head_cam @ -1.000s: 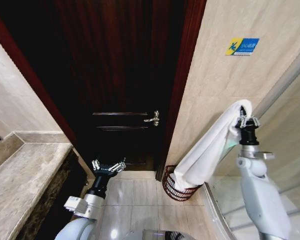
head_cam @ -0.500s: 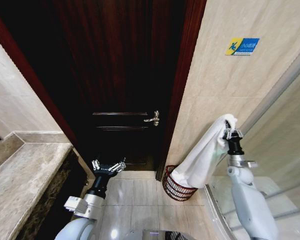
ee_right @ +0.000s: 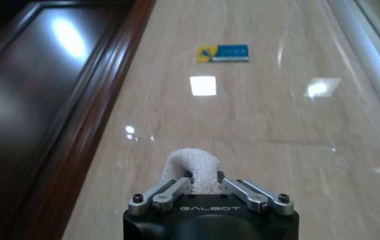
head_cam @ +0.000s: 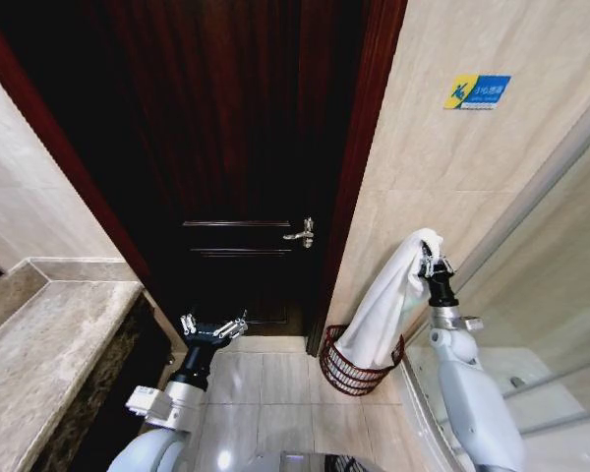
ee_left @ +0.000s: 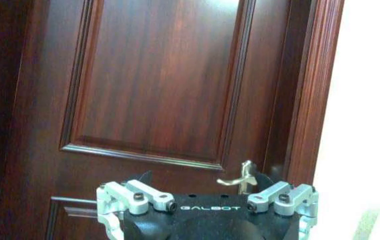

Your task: Discard the used towel into the hamper.

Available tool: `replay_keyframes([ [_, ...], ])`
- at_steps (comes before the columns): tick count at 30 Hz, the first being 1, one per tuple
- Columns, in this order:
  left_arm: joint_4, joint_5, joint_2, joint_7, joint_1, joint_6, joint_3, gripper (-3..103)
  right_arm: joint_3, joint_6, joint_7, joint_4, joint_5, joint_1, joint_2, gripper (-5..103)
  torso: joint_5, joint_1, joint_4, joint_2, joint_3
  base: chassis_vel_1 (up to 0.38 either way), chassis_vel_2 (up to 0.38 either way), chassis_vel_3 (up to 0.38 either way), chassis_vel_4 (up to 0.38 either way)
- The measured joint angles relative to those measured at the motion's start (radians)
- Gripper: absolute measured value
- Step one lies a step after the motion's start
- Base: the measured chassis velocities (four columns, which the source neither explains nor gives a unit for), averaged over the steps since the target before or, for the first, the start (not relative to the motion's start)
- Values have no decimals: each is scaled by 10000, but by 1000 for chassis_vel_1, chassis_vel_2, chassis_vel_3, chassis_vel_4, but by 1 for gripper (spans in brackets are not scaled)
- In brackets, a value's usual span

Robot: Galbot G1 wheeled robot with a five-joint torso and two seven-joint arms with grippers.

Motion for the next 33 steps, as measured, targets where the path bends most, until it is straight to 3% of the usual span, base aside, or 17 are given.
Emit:
replay_keyframes([
  [5,0,0,0,0,0,0,0,100,132,294,-198,-1372,-5,99,-78,8,1,0,-1,0,0,0,0,0,0],
  [23,0,0,0,0,0,0,0,100,69,330,-868,-3860,-50,343,130,8,0,0,0,0,0,0,0,0,0],
  [33,0,0,0,0,0,0,0,100,48,319,-1079,-4687,-601,142,680,8,-1,-1,1,0,0,0,0,0,0],
])
